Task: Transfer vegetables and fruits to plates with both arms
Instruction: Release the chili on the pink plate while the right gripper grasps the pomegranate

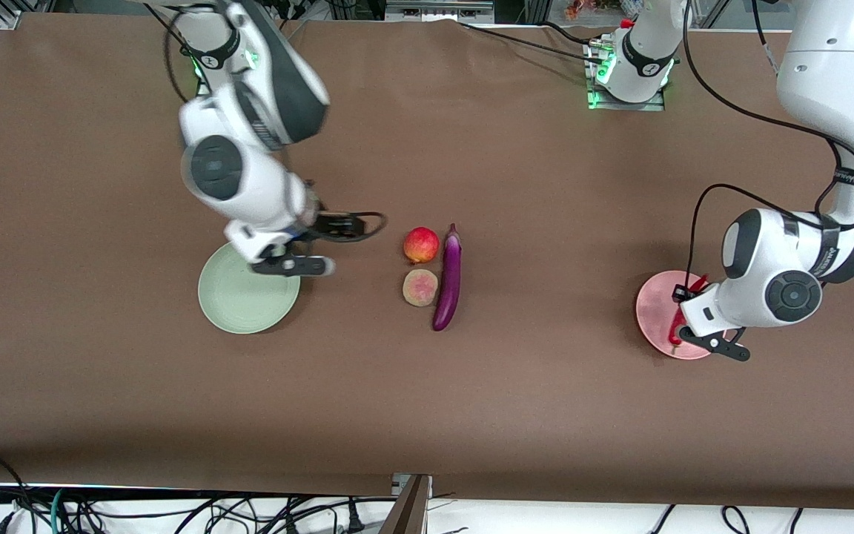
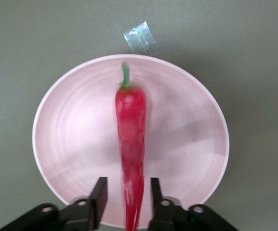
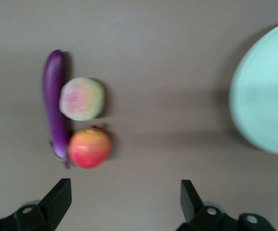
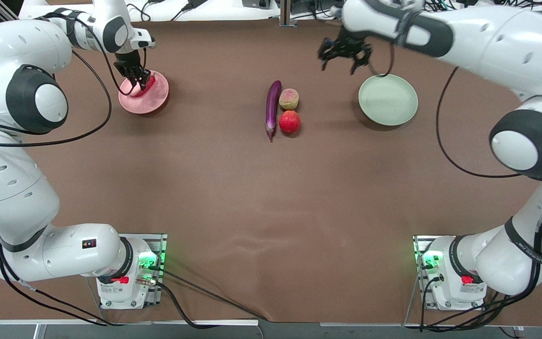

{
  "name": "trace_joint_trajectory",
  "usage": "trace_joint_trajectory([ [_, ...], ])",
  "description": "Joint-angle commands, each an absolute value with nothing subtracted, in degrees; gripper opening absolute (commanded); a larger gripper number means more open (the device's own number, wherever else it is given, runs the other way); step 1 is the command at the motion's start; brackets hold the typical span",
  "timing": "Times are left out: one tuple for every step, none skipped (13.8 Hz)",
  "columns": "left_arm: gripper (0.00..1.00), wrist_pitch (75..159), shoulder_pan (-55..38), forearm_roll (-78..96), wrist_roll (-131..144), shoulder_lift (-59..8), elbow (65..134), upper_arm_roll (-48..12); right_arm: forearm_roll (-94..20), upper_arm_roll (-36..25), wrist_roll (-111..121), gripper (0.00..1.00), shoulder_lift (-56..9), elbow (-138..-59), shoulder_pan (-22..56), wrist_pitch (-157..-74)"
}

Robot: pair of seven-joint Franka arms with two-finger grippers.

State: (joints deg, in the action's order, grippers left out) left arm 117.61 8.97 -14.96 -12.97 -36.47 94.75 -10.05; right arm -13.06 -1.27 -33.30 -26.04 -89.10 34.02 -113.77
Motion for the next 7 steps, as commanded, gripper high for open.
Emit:
trace_joint_trajectory([
  [1.0, 117.69, 9.41, -16.44, -13.62, -35.69, 95.01, -10.81, -13.27, -2.11, -41.11, 1.0, -32.84, -86.75, 39.79, -121.25],
  [1.0, 117.34, 9.4, -16.44, -13.62, -35.42, 94.84, -10.98, -11.88, -2.11, -41.74, 1.0, -34.96, -86.75, 41.47, -123.55],
  [1.0, 117.16, 9.32, -16.44, -13.36, -35.16, 94.66, -11.33, -9.95, -2.2, -41.83, 1.0, -36.29, -86.49, 42.44, -124.18],
  [1.0, 116.64, 8.97, -16.09, -12.84, -34.37, 94.31, -11.86, -8.54, -2.11, -41.75, 1.0, -37.26, -86.22, 42.8, -124.28],
  [1.0, 115.5, 8.53, -15.74, -12.31, -33.84, 94.13, -12.74, -8.44, -2.11, -41.75, 1.0, -38.14, -85.44, 43.24, -124.19],
  [1.0, 114.79, 8.35, -15.65, -11.35, -33.49, 93.96, -14.05, -7.83, -2.11, -41.84, 1.0, -38.67, -85.43, 43.68, -124.28],
  [1.0, 114.7, 8.35, -15.56, -10.64, -33.49, 93.87, -15.45, -6.69, -2.11, -41.84, 1.0, -39.28, -85.43, 44.38, -124.28],
])
